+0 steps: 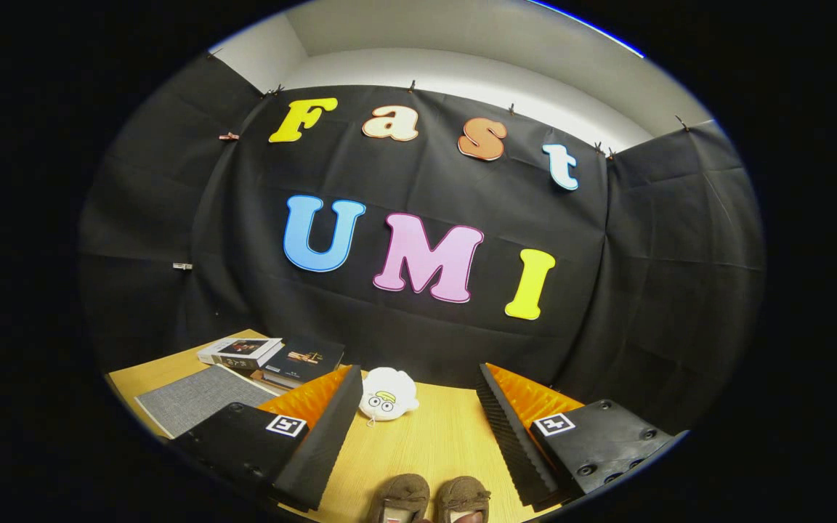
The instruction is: Open the storage box then place both shoes into the box .Put the left shoe in first, then the right shoe, with the right side of both shoes facing outward in a uniform manner.
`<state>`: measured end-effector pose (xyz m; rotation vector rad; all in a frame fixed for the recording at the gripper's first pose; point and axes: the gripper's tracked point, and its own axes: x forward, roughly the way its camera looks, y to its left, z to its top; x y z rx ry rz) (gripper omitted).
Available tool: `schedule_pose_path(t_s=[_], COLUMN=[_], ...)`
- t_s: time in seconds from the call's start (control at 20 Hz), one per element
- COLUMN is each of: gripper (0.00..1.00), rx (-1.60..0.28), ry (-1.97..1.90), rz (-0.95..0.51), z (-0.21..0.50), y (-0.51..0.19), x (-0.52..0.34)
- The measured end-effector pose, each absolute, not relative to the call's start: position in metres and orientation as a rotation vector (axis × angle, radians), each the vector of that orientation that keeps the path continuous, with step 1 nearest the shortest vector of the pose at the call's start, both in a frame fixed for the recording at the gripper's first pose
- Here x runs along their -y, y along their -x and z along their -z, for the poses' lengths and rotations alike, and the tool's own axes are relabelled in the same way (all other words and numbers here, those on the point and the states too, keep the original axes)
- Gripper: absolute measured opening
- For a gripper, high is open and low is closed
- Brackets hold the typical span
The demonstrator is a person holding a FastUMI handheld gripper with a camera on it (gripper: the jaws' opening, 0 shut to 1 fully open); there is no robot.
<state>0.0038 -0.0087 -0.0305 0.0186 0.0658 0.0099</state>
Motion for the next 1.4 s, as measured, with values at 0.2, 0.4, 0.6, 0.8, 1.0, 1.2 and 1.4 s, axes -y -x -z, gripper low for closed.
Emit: schedule_pose_path(t_s=[0.2,0.4,0.6,0.8,1.0,1.2,1.4], gripper=[0.97,0.97,0.97,0.97,0.98,0.98,0.98], rx=[-0.104,-0.149,-0.204,-0.304,-0.462,-0.591,-0.701], ry=[-0.040,-0.108,-0.161,-0.281,-0.534,-0.746,-0.923], rz=[-0.046,-0.141,-0.284,-0.460,-0.585,-0.684,-0.782], z=[0.042,0.056,0.075,0.101,0.129,0.149,0.169], y=[-0.009,-0.011,-0.012,-0.006,0.005,0.016,0.026], x=[0.003,-0.011,-0.038,-0.072,-0.106,-0.133,-0.154])
